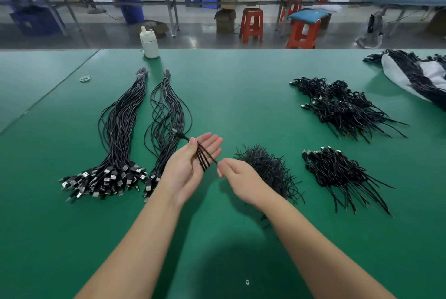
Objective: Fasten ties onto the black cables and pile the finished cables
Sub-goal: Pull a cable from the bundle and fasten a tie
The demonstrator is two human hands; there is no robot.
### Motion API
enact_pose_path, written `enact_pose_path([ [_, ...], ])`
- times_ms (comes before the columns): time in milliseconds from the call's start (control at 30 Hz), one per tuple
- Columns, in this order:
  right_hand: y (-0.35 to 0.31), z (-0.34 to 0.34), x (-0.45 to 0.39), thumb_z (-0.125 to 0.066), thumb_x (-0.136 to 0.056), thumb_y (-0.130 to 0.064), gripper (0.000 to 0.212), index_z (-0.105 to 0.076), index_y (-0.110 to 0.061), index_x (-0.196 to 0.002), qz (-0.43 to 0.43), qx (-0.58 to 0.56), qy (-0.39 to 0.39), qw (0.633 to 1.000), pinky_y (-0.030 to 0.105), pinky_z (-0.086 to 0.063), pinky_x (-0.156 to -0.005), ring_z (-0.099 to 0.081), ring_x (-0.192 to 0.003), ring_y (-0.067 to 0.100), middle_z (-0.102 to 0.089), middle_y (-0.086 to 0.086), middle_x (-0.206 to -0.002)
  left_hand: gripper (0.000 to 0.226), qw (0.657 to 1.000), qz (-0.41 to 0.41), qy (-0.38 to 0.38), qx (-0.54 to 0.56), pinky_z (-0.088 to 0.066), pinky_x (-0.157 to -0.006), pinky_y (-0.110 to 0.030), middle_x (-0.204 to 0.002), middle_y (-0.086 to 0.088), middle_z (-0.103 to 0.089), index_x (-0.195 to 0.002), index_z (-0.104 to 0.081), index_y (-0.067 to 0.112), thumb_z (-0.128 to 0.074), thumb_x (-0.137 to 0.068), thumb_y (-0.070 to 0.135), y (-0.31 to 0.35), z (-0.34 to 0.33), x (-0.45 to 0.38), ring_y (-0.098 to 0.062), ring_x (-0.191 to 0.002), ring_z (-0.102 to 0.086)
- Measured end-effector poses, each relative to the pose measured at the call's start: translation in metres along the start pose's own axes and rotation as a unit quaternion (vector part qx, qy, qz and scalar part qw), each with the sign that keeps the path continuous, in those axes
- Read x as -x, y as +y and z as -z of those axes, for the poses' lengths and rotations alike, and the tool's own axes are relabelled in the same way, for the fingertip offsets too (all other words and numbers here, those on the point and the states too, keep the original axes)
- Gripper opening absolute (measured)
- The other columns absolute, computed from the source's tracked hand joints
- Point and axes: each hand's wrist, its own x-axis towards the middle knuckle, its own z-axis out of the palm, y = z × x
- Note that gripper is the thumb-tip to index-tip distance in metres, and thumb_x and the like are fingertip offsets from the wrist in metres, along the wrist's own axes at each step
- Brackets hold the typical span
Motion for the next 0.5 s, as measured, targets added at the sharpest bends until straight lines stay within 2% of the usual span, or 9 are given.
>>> enact_pose_path([
  [67,0.005,-0.005,0.002,-0.044,-0.105,-0.018,0.038,-0.049,-0.022,-0.068,-0.010,0.006,-0.004,1.000,0.022,-0.031,-0.057,-0.036,-0.054,0.003,-0.041,-0.009,-0.058,0.040,1.000,0.006,-0.003,0.015,-0.060,-0.077,-0.031,-0.104,-0.015,-0.074,-0.113,-0.056,-0.003,-0.026,-0.109,0.023,0.001,-0.008,0.002,-0.024,-0.099,-0.072],
  [133,0.008,-0.008,0.003,-0.045,-0.104,-0.021,0.039,-0.054,-0.025,-0.067,-0.016,0.001,0.006,1.000,0.025,-0.033,-0.056,-0.038,-0.051,0.004,-0.045,-0.008,-0.056,0.035,1.000,0.005,0.004,-0.001,-0.056,-0.061,-0.025,-0.087,-0.008,-0.075,-0.106,-0.057,0.001,-0.029,-0.108,0.023,0.000,-0.014,0.004,-0.018,-0.075,-0.072],
  [200,0.009,-0.009,0.006,-0.047,-0.103,-0.025,0.036,-0.065,-0.023,-0.073,-0.030,-0.005,0.005,1.000,0.030,-0.041,-0.060,-0.049,-0.054,0.009,-0.057,-0.006,-0.059,0.029,1.000,0.004,0.013,-0.015,-0.045,-0.049,-0.021,-0.071,-0.001,-0.065,-0.101,-0.056,0.005,-0.034,-0.108,0.022,0.000,-0.017,0.007,-0.012,-0.052,-0.055],
  [233,0.010,-0.008,0.007,-0.049,-0.102,-0.026,0.032,-0.070,-0.022,-0.079,-0.035,-0.001,0.001,0.999,0.033,-0.045,-0.066,-0.055,-0.060,0.011,-0.065,-0.005,-0.066,0.027,1.000,0.004,0.013,-0.025,-0.040,-0.047,-0.021,-0.069,0.001,-0.060,-0.100,-0.056,0.006,-0.035,-0.107,0.022,0.001,-0.018,0.008,-0.010,-0.048,-0.046],
  [300,0.010,-0.007,0.009,-0.054,-0.100,-0.020,0.019,-0.072,-0.020,-0.094,-0.032,-0.030,-0.015,0.999,0.041,-0.051,-0.083,-0.064,-0.077,0.019,-0.075,0.004,-0.088,0.026,0.999,0.008,0.003,-0.042,-0.036,-0.047,-0.021,-0.068,0.001,-0.054,-0.097,-0.055,0.007,-0.036,-0.107,0.021,0.001,-0.020,0.011,-0.010,-0.046,-0.037],
  [333,0.010,-0.007,0.011,-0.057,-0.099,-0.014,0.013,-0.069,-0.019,-0.101,-0.024,-0.081,-0.030,0.996,0.044,-0.050,-0.093,-0.066,-0.088,0.020,-0.074,0.008,-0.099,0.025,0.999,0.013,-0.005,-0.043,-0.036,-0.048,-0.022,-0.068,0.000,-0.052,-0.096,-0.055,0.007,-0.036,-0.106,0.021,0.001,-0.020,0.012,-0.010,-0.046,-0.037],
  [367,0.009,-0.007,0.013,-0.060,-0.097,-0.008,0.015,-0.067,-0.019,-0.104,-0.019,-0.146,-0.043,0.988,0.041,-0.048,-0.100,-0.066,-0.097,0.017,-0.073,0.005,-0.105,0.025,0.999,0.020,-0.013,-0.042,-0.038,-0.050,-0.024,-0.069,-0.001,-0.051,-0.095,-0.054,0.007,-0.037,-0.106,0.021,0.000,-0.021,0.014,-0.012,-0.047,-0.039],
  [433,0.008,-0.004,0.016,-0.066,-0.092,-0.004,0.022,-0.065,-0.017,-0.109,-0.030,-0.233,-0.067,0.970,0.030,-0.047,-0.104,-0.064,-0.104,0.006,-0.073,-0.008,-0.107,0.025,0.998,0.037,-0.033,-0.042,-0.041,-0.061,-0.034,-0.070,-0.003,-0.053,-0.091,-0.054,0.008,-0.039,-0.105,0.022,-0.002,-0.023,0.016,-0.016,-0.051,-0.049],
  [500,0.007,0.001,0.017,-0.071,-0.089,-0.007,0.027,-0.067,-0.018,-0.113,-0.048,-0.231,-0.084,0.968,0.021,-0.050,-0.096,-0.066,-0.098,0.003,-0.074,-0.012,-0.098,0.026,0.996,0.048,-0.055,-0.056,-0.049,-0.069,-0.039,-0.074,-0.007,-0.060,-0.087,-0.054,0.009,-0.040,-0.104,0.023,-0.002,-0.023,0.019,-0.022,-0.062,-0.064],
])
